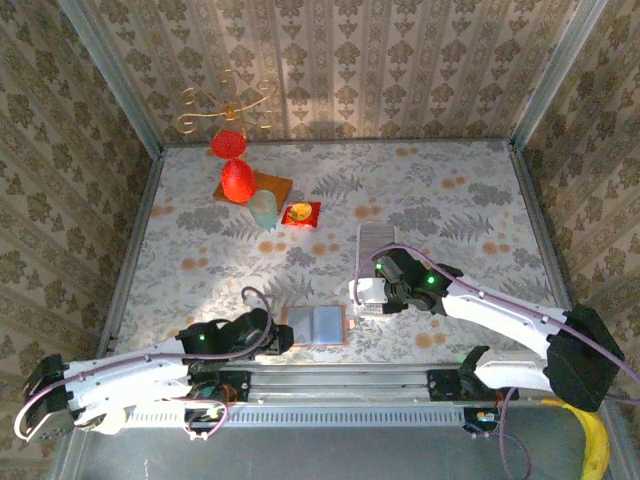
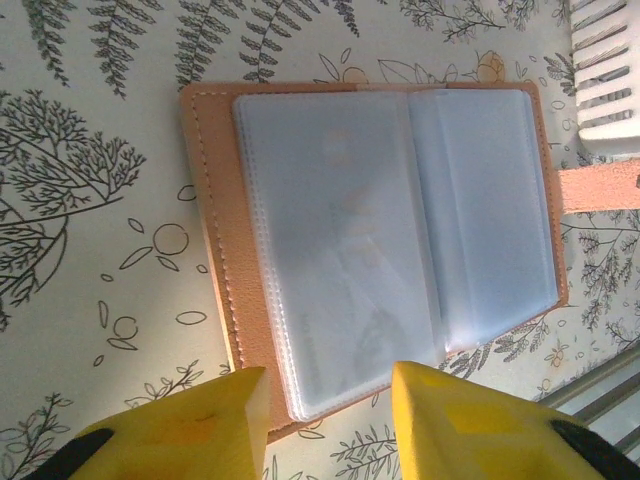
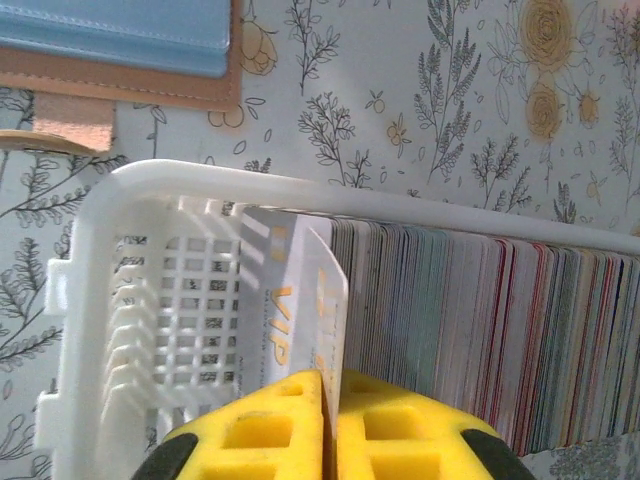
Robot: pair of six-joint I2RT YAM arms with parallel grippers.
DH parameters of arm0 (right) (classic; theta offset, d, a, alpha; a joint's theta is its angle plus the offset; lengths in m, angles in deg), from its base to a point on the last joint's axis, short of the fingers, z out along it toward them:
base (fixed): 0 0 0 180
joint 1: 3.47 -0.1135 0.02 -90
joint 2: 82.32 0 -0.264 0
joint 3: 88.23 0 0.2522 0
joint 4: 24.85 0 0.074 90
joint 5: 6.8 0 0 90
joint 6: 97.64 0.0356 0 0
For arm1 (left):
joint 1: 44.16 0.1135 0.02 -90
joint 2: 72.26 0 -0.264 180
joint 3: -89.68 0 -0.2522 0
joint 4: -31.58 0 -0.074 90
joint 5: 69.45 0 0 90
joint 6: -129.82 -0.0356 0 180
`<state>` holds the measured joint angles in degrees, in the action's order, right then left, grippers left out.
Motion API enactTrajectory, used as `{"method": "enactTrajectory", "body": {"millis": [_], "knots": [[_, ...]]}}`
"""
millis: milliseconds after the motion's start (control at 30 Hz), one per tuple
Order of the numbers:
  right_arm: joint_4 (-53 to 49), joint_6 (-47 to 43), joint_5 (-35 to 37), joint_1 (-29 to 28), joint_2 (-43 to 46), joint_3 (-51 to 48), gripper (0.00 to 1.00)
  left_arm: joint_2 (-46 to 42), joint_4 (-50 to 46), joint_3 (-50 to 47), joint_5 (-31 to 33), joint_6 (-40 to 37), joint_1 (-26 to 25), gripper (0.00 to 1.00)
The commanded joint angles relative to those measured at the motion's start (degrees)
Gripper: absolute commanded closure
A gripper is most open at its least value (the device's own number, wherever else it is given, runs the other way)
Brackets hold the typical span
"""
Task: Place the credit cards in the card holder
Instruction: Pick up the credit card from the storage box, then insert the credit card into the card slot.
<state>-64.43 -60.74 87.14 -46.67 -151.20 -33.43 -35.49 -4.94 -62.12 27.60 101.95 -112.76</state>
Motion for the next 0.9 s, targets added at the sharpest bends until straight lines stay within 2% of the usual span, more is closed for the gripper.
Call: {"method": "enactTrajectory", "body": {"millis": [0,67,167,267,400,500,600,667,767,867], "knots": [[-0.47,2.13,1.31,-0.01,1.61,0.44,0.94,-1.38,-3.34,1.90,1.73,0.76,-0.42,0.63],[-1.93,4.00,0.56,-0.35,2.44,1.24,1.00,-2.09,-4.32,2.17,2.21,0.46,-0.40,0.63],[-4.65,9.88,-3.03,-1.14,4.85,3.14,1.00,-3.40,-6.11,2.57,3.10,0.28,-0.14,0.63],[-8.09,19.67,-8.86,-1.86,8.86,4.90,1.00,-4.42,-6.55,2.61,3.10,-0.08,0.13,0.63],[-2.59,41.17,-13.23,-2.56,16.37,3.81,1.00,-4.37,-6.31,2.79,3.23,0.02,0.22,0.62],[2.17,63.02,-11.14,-2.52,21.58,1.72,1.00,-3.63,-5.68,3.04,3.83,0.01,0.39,0.60],[0.93,83.51,-9.69,-2.55,22.05,1.67,1.00,-2.58,-4.69,3.31,4.40,0.02,0.57,0.56],[-0.49,93.65,-10.91,-2.56,20.71,1.40,1.00,-1.53,-4.10,3.64,4.65,0.10,0.79,0.54],[1.31,100.41,-13.41,-3.00,19.64,0.26,1.00,0.31,-3.69,4.51,4.52,-0.25,1.09,0.52],[9.67,106.78,-13.83,-4.24,19.95,-3.93,1.00,2.24,-2.70,5.05,4.21,-0.83,1.35,0.49]]}}
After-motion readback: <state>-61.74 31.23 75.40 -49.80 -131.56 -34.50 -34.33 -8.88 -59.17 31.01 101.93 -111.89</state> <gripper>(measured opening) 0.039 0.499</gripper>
